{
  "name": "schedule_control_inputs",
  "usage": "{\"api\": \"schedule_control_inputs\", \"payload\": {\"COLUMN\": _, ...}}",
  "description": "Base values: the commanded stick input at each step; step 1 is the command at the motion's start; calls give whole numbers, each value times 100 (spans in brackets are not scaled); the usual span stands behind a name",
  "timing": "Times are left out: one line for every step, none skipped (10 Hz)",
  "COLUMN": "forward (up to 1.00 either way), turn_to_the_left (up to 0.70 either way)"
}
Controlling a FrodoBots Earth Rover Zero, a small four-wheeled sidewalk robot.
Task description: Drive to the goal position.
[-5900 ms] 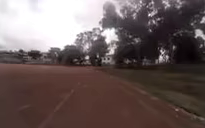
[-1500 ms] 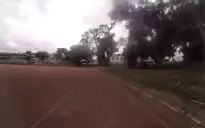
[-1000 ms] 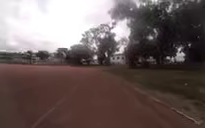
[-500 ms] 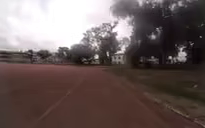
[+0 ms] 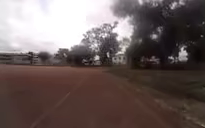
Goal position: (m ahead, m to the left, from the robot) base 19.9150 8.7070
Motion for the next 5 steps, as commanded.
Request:
{"api": "schedule_control_inputs", "payload": {"forward": 85, "turn_to_the_left": 0}}
{"api": "schedule_control_inputs", "payload": {"forward": 85, "turn_to_the_left": 0}}
{"api": "schedule_control_inputs", "payload": {"forward": 85, "turn_to_the_left": 0}}
{"api": "schedule_control_inputs", "payload": {"forward": 85, "turn_to_the_left": 0}}
{"api": "schedule_control_inputs", "payload": {"forward": 85, "turn_to_the_left": 0}}
